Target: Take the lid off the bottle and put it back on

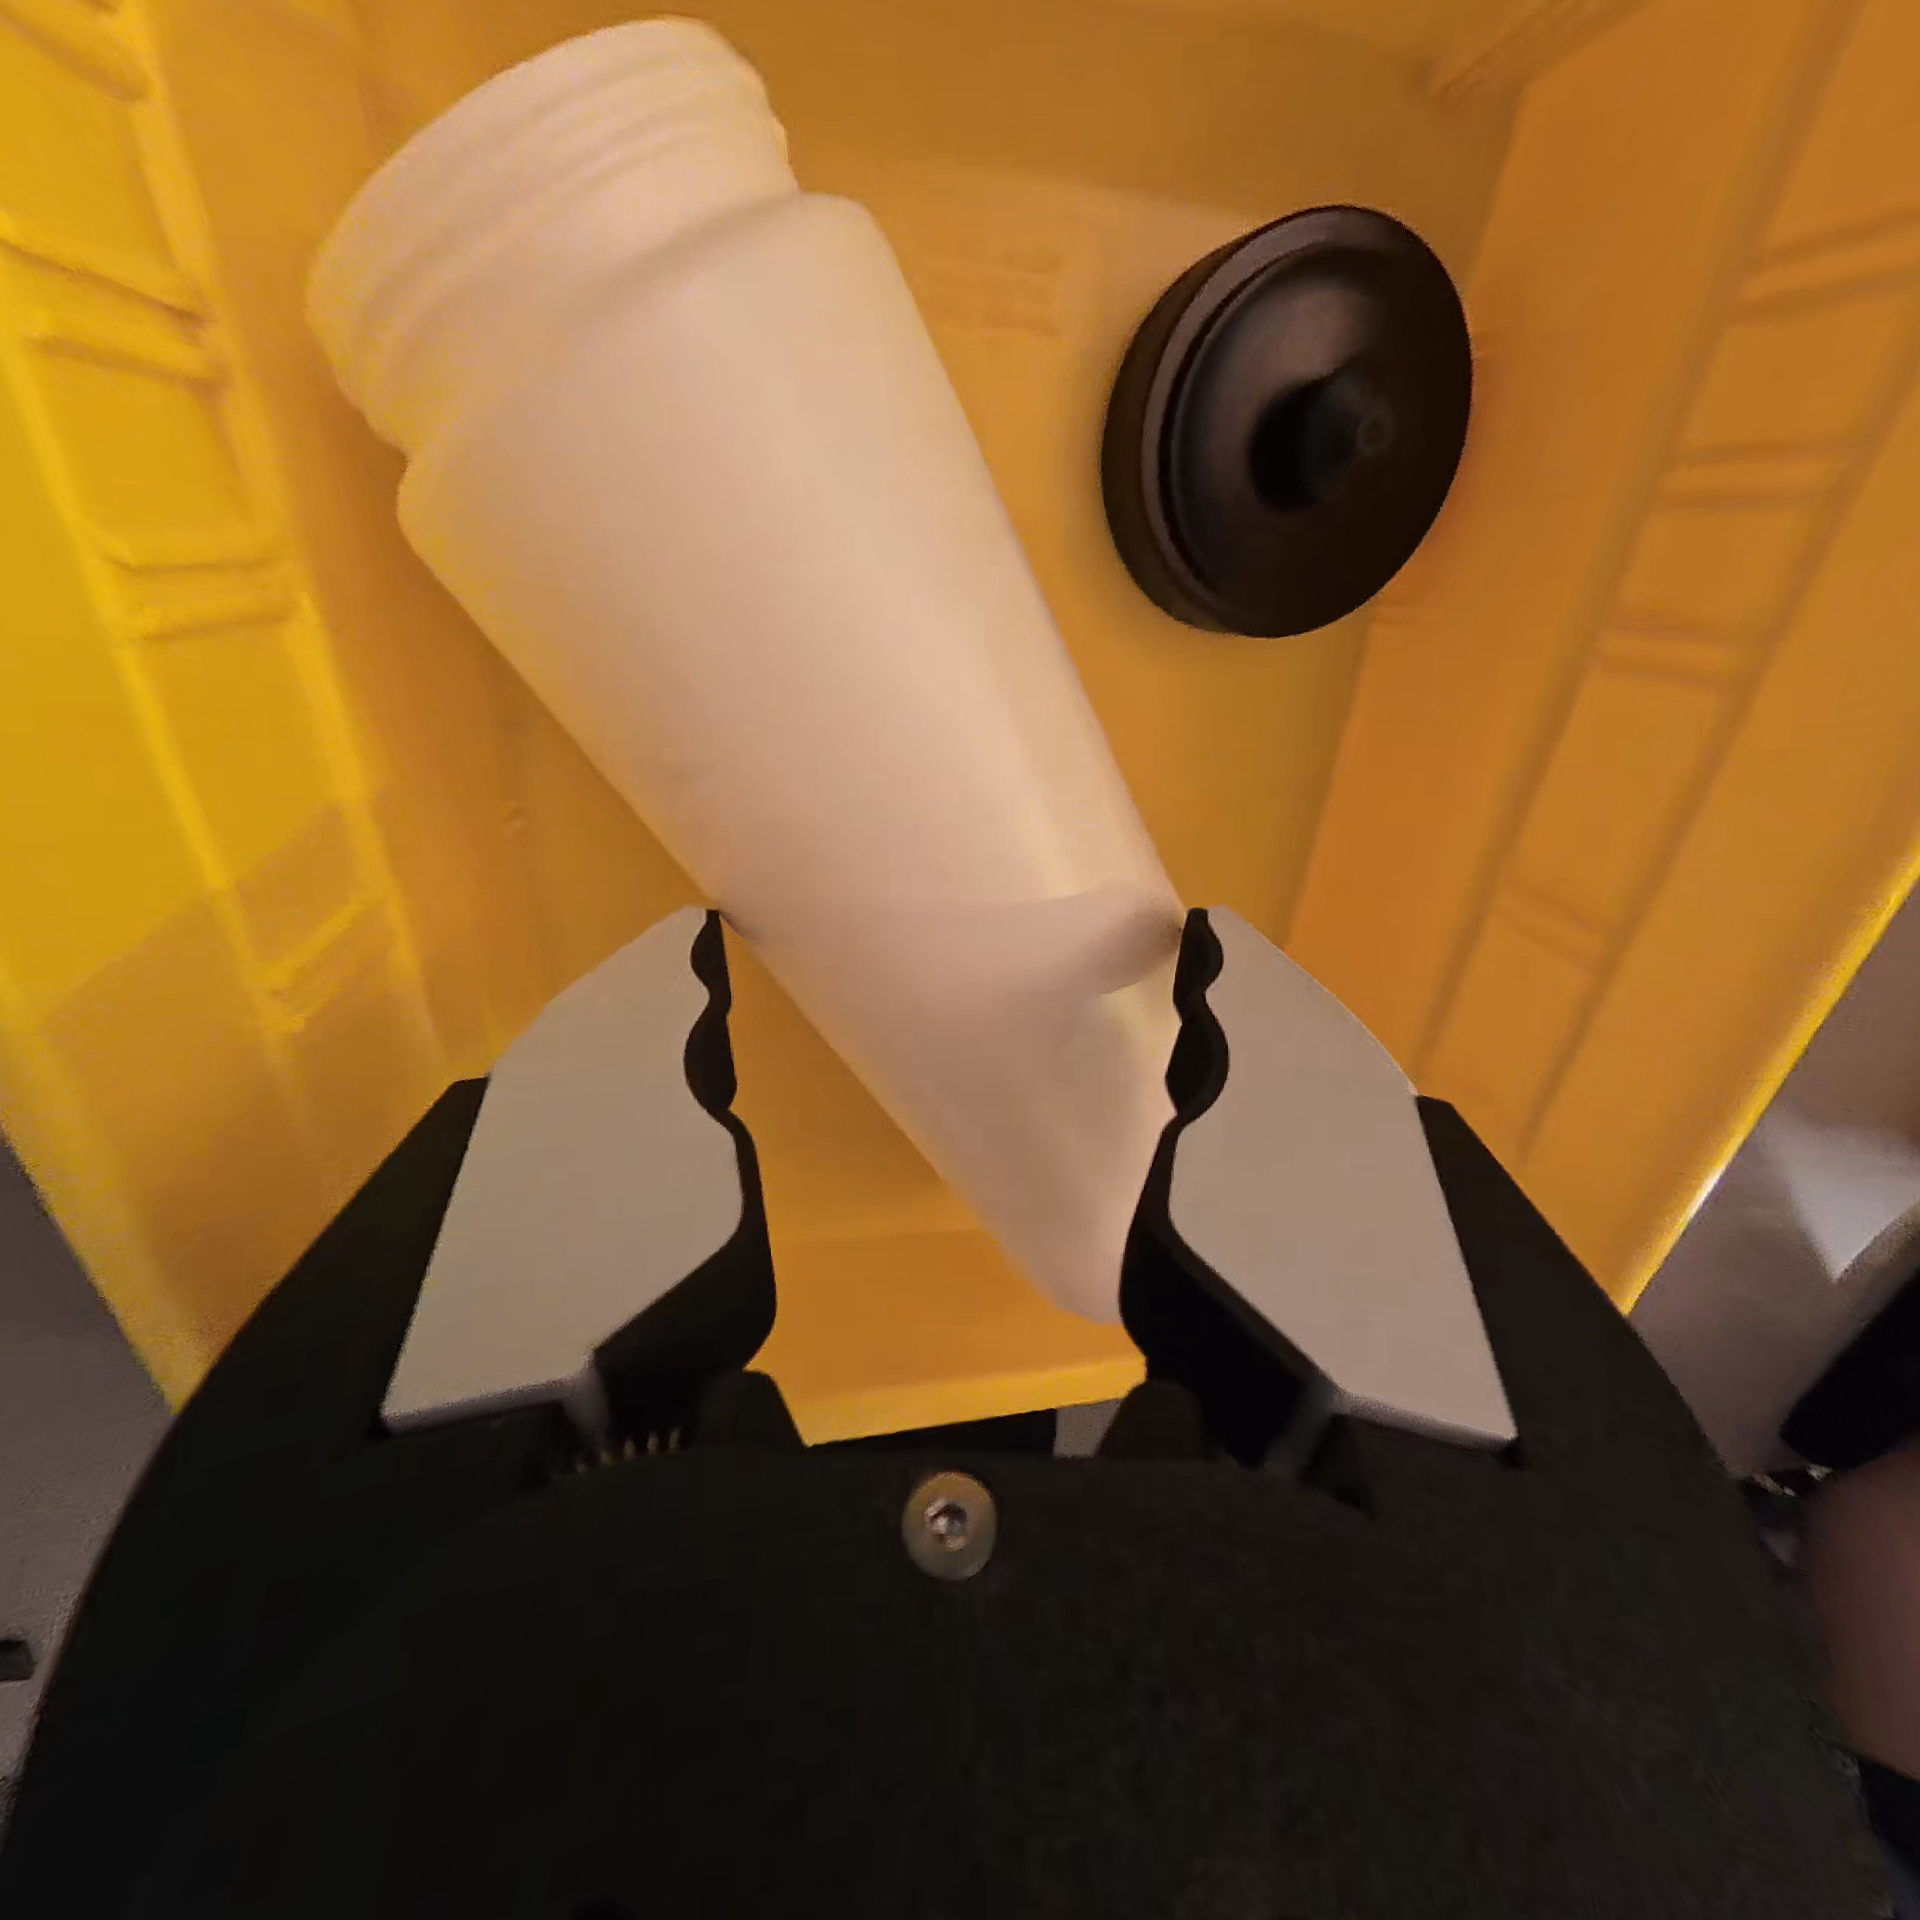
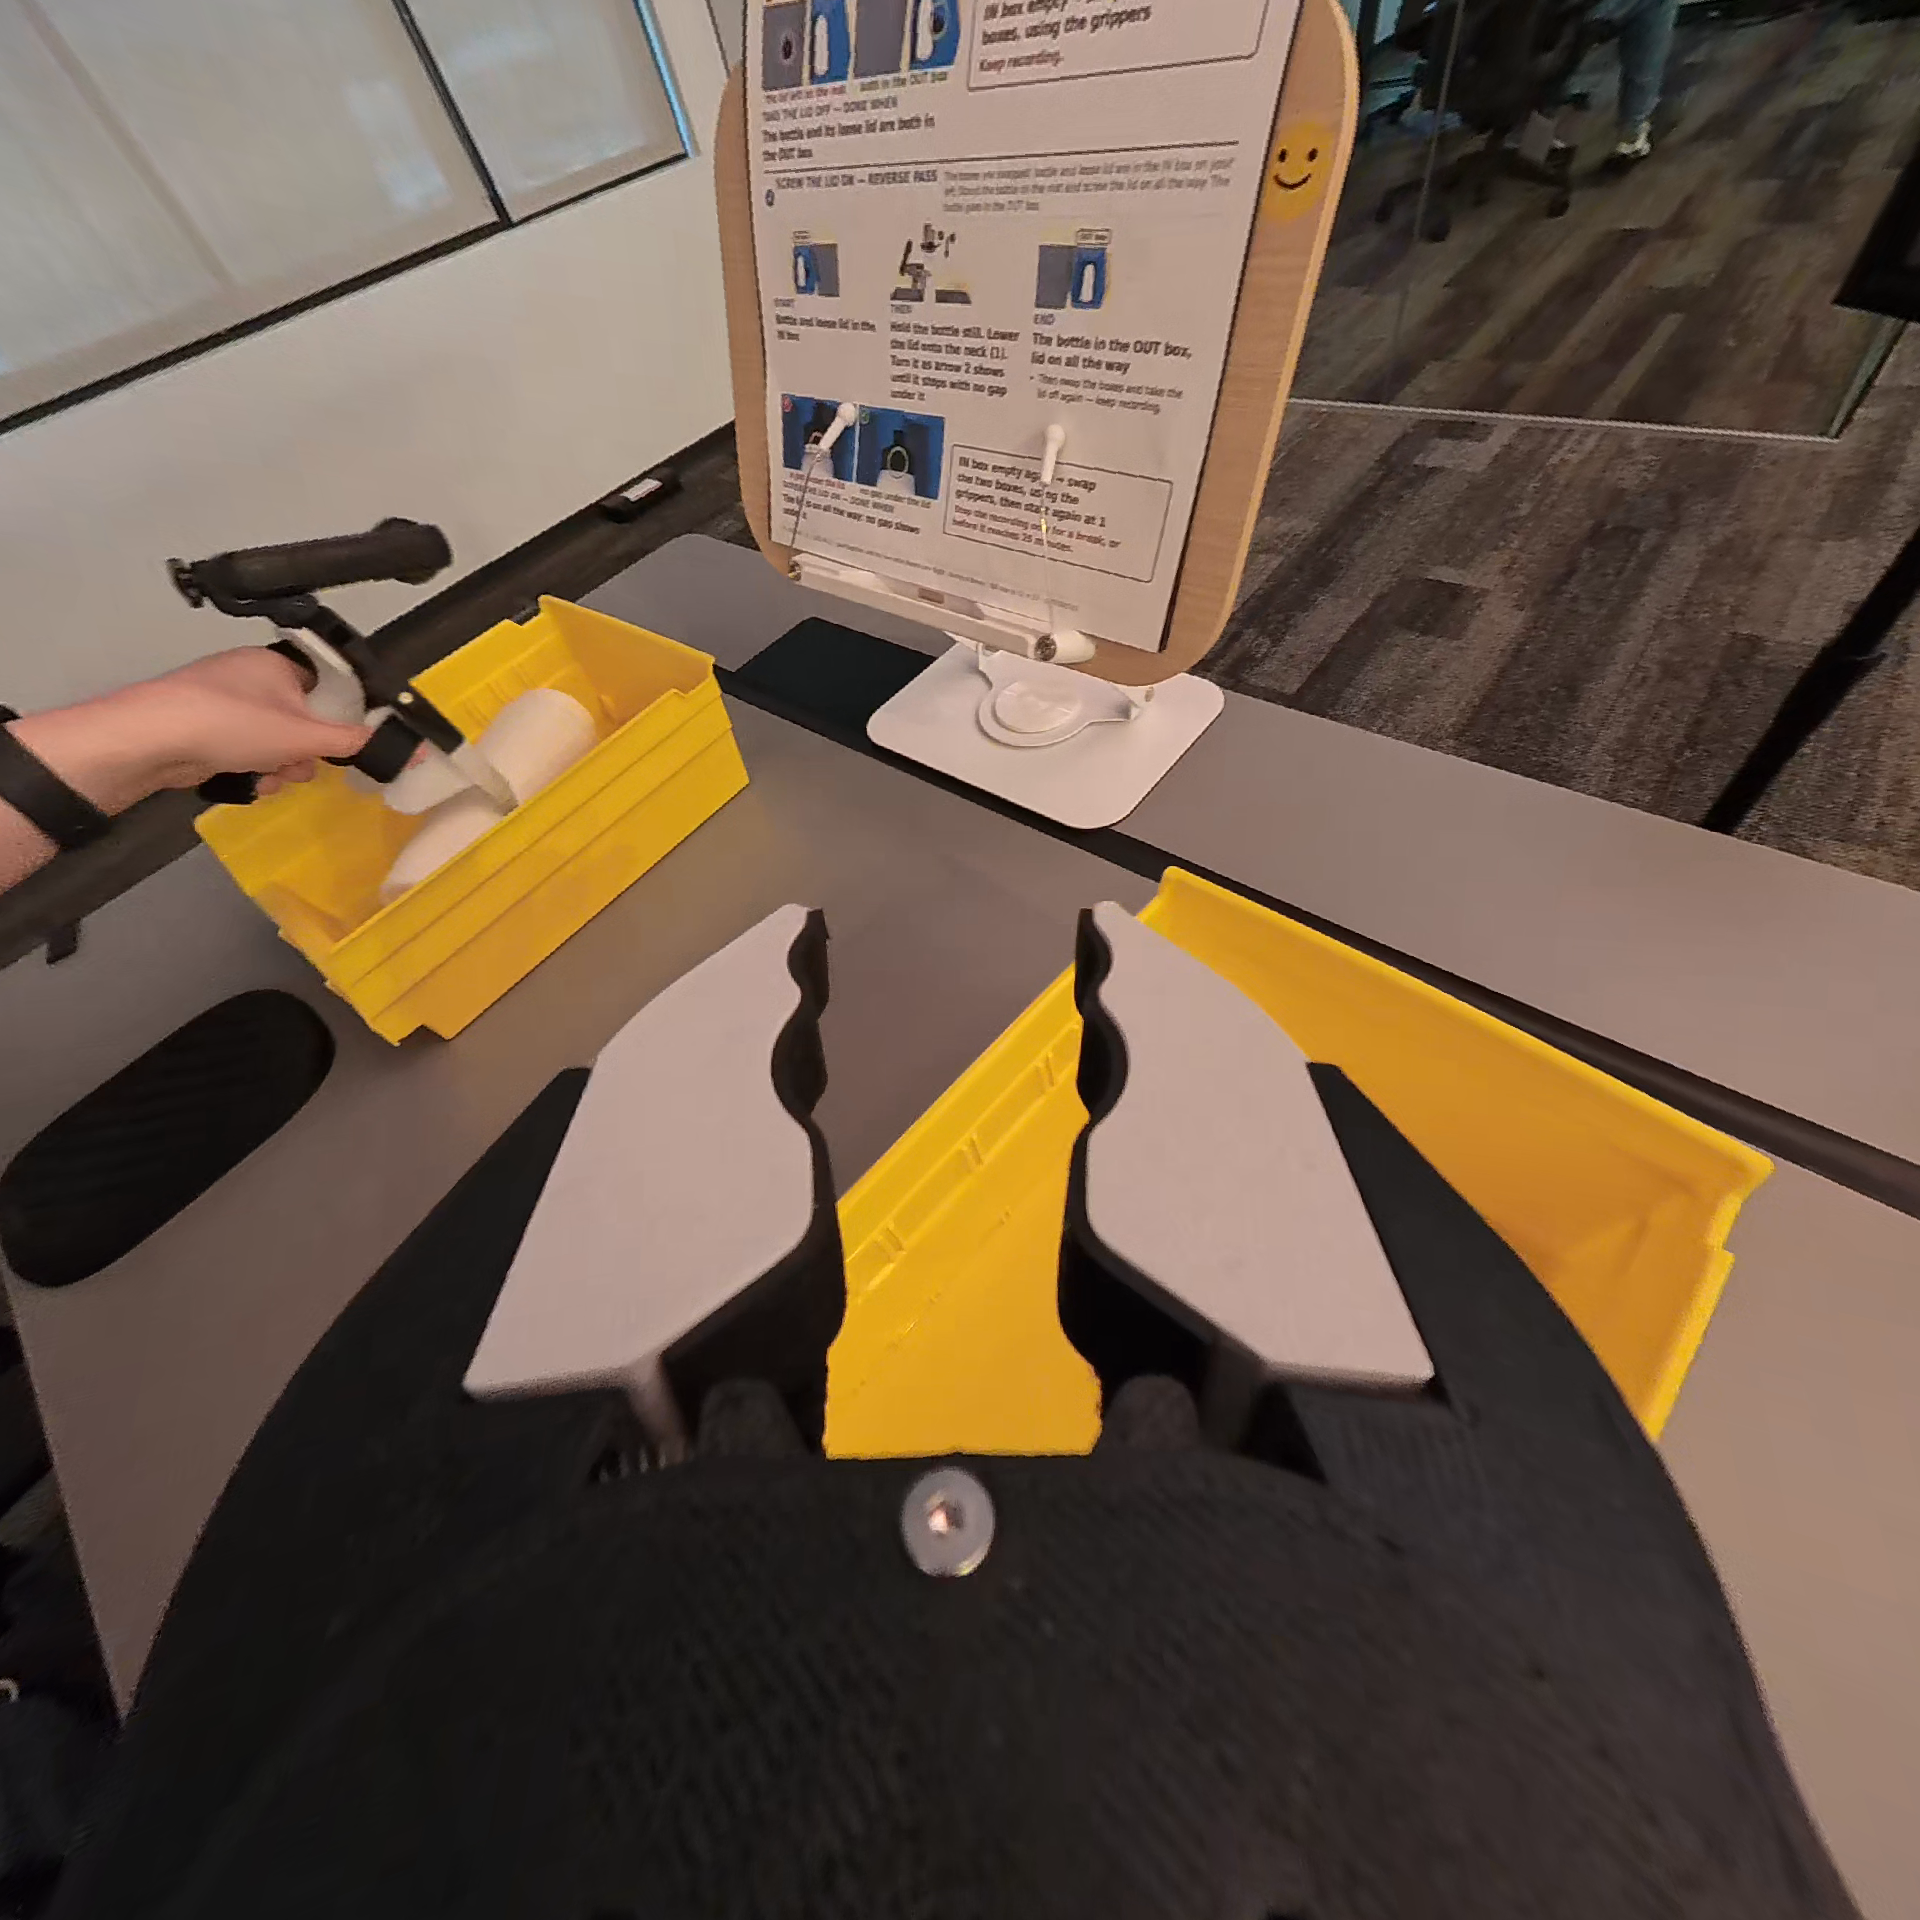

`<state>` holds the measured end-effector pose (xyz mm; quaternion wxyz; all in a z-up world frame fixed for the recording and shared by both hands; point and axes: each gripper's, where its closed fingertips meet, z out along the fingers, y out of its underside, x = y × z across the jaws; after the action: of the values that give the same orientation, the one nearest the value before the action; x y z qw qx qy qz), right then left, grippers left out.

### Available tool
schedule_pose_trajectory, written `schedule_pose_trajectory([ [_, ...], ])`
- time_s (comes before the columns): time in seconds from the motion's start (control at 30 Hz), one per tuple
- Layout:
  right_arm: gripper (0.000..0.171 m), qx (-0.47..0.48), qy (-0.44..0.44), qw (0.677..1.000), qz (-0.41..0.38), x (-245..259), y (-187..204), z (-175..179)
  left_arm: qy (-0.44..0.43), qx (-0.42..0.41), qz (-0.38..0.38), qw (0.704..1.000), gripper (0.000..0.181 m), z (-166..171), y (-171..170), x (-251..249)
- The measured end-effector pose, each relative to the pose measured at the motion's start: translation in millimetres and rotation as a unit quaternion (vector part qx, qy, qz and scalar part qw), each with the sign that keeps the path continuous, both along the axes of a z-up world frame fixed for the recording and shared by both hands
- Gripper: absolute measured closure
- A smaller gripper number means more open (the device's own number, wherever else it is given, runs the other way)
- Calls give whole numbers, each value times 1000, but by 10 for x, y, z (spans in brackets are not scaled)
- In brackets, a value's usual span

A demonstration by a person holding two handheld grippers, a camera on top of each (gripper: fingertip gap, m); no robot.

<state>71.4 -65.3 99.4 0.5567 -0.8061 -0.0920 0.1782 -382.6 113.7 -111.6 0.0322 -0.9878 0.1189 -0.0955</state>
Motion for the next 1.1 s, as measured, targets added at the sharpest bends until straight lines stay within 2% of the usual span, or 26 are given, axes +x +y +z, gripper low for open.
schedule_pose_trajectory([
  [0.23,125,-13,6,1000,4,79,28,-79,12,-23,-18,999,99,-134,-79,178],
  [0.43,125,-3,38,999,15,137,-17,-21,68,-21,-58,996,99,-117,-98,98],
  [0.6,125,2,51,999,16,190,-36,-1,50,-4,-64,997,100,-12,-80,74],
  [0.9,126,11,71,997,9,313,-15,-4,7,66,-57,996,100,329,49,-38],
  [1.1,126,20,80,997,2,385,4,4,-88,167,-65,980,100,941,192,192],
])
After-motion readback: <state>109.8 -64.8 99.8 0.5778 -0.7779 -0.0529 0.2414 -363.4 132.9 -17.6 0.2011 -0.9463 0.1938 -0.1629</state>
